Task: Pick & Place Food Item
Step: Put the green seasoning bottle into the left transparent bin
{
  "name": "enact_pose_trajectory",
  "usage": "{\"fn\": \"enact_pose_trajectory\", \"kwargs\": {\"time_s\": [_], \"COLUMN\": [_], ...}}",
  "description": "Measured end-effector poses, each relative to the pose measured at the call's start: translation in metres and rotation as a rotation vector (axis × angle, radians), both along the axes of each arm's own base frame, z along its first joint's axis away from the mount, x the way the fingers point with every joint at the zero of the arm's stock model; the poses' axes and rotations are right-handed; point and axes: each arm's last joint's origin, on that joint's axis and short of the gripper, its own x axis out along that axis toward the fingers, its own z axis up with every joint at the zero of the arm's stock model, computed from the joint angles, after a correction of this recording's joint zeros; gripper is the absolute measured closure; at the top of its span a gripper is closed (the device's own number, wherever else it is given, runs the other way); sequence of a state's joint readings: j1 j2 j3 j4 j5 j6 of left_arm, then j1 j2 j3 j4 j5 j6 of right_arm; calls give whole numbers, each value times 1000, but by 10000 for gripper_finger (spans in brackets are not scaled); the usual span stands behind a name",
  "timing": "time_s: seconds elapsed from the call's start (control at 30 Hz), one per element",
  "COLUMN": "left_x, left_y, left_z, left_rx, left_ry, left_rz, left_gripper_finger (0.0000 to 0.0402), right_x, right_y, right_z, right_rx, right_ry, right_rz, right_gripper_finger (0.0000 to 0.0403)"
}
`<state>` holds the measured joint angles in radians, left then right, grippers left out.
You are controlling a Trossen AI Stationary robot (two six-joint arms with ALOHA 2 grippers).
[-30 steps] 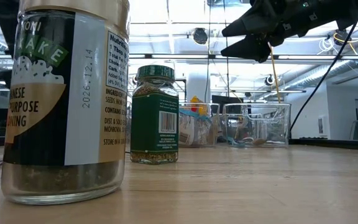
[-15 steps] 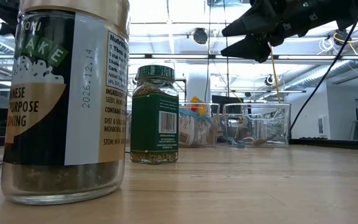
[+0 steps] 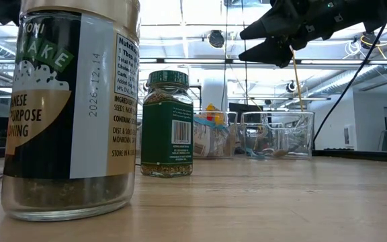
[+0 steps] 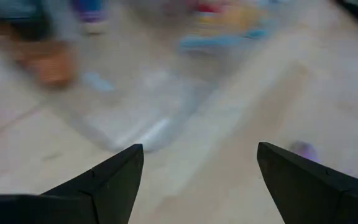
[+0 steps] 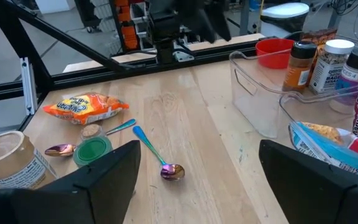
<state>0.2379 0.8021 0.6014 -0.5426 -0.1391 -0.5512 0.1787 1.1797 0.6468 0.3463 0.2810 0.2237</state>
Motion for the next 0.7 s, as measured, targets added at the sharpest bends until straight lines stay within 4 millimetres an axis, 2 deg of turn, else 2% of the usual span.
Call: {"fn": "enact_pose_trajectory", "kwargs": {"time_s": [0.17,0.3,0.43,0.7], "left_x": [16,26,37,57], "left_y": [-24,-40,-50,-63], "left_z": [-1,-10,-17,-34], "left_rx": [11,0,-6,-16], "left_ry": [-81,-53,-44,-15], "left_rz": [-195,-289,-338,-395], "left_gripper_finger": [78,78,78,79], "right_x": [0,1,12,39], "right_y": [0,2,11,45], "right_z": [0,-8,-23,-72], "right_rx": [2,49,56,-46], "right_ry": [2,59,85,87], "right_rz": [-1,16,108,231], "right_gripper_finger": [85,85,85,85]}}
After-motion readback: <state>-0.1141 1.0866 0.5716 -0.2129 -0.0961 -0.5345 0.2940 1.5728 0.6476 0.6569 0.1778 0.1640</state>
